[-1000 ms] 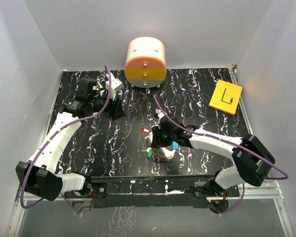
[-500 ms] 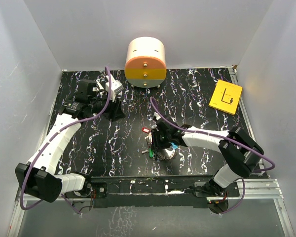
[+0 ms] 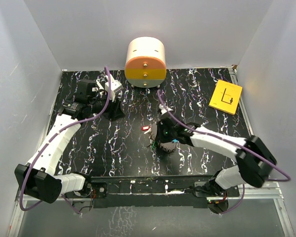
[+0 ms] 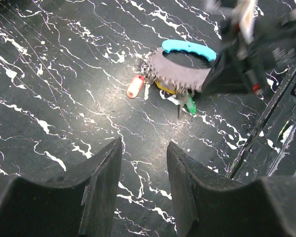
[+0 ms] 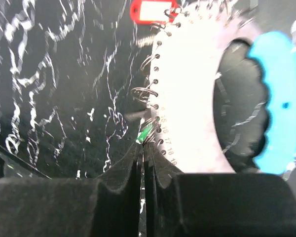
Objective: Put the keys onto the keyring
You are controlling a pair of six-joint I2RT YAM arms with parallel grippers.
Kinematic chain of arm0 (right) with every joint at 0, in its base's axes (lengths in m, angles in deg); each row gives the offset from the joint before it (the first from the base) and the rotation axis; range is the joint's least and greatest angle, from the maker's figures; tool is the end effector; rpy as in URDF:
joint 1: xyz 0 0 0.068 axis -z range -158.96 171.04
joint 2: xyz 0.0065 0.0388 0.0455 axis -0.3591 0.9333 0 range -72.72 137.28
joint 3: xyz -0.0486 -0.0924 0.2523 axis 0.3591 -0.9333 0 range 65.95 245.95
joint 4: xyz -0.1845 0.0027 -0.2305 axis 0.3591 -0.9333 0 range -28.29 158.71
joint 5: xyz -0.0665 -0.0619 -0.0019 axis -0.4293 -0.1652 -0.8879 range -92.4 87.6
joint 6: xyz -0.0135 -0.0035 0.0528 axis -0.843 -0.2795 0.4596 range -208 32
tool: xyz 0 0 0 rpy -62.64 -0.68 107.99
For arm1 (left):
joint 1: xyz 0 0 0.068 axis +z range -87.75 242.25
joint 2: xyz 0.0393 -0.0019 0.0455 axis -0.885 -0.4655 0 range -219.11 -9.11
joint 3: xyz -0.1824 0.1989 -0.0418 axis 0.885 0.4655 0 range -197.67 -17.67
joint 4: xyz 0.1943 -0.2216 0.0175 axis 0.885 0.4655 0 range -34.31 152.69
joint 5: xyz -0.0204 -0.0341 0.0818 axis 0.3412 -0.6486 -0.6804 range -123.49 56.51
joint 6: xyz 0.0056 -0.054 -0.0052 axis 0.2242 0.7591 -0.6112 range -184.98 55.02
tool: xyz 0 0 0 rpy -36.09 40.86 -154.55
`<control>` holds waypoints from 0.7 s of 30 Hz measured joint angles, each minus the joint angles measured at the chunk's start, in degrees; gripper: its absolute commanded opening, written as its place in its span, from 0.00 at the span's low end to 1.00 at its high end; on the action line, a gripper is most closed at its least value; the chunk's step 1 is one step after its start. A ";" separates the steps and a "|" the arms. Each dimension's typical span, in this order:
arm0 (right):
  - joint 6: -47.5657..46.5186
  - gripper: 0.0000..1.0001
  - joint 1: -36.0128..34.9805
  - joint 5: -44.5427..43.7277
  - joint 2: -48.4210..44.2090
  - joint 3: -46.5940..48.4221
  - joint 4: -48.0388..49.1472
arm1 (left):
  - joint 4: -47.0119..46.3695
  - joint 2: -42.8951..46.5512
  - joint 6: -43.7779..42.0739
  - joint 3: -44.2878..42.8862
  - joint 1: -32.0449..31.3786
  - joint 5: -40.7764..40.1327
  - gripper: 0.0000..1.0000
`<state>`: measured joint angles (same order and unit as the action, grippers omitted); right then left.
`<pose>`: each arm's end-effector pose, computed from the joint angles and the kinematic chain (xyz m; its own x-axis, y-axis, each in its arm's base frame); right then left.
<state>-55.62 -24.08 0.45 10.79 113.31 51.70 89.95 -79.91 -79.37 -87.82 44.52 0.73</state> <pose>0.2234 0.2270 0.1703 -0.8672 -0.1131 -0.4850 -0.3132 0.8810 0.3546 0.2795 -0.1111 0.3602 -0.3563 0.3297 -0.8743 0.8049 0.5835 -0.1080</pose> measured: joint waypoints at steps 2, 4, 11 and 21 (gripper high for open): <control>-0.96 0.08 1.33 -1.77 -4.96 0.02 -0.96 | -0.13 0.00 0.02 0.02 0.00 0.00 0.40; -2.19 0.08 3.43 -3.41 -9.27 0.26 -2.10 | -0.68 0.00 0.07 0.26 0.00 0.00 0.40; -6.21 0.08 8.66 -7.87 -12.28 2.64 -7.10 | -1.66 0.00 1.09 0.90 0.00 0.09 0.40; -8.46 0.08 14.97 -9.60 -12.87 2.47 -12.83 | -3.04 0.13 1.62 2.91 0.00 0.52 0.40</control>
<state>-64.07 -9.11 -9.14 -2.09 115.78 38.87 86.92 -79.78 -77.75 -84.92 44.52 1.25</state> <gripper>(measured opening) 0.087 0.399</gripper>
